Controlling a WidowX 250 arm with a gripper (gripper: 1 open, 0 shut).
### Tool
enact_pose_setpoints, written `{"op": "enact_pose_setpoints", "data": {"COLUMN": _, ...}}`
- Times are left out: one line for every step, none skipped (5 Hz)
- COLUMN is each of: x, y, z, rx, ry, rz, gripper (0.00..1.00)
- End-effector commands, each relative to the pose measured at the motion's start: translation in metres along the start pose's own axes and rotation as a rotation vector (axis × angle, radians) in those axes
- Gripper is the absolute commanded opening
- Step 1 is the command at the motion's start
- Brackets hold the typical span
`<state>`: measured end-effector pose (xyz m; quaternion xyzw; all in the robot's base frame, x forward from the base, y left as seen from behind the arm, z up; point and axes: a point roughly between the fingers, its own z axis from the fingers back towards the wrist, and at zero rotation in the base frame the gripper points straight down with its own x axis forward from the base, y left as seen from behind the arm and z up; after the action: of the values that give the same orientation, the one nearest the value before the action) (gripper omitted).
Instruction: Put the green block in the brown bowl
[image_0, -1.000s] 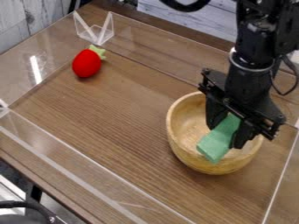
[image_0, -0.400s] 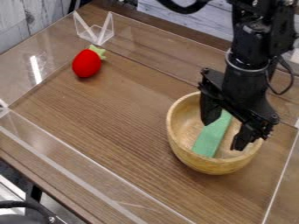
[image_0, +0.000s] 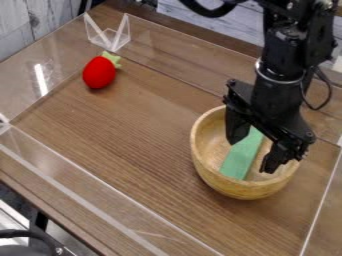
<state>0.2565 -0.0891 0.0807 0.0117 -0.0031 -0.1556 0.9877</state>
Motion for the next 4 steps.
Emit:
{"op": "enact_pose_setpoints", "data": {"x": 0.0076, "y": 0.0009, "z": 0.0114, "rx": 0.011, "ry": -0.040, "rz": -0.003, "gripper": 1.00}}
{"op": "enact_pose_setpoints", "data": {"x": 0.0075, "y": -0.0008, "z": 0.0127, "rx": 0.018, "ry": -0.039, "rz": -0.011, "gripper": 1.00}}
{"op": "enact_pose_setpoints", "data": {"x": 0.0080, "y": -0.0022, "z": 0.0139, "rx": 0.023, "ry": -0.042, "rz": -0.019, "gripper": 1.00}}
{"op": "enact_pose_setpoints", "data": {"x": 0.0085, "y": -0.0031, "z": 0.0148, "rx": 0.027, "ry": -0.044, "rz": -0.027, "gripper": 1.00}}
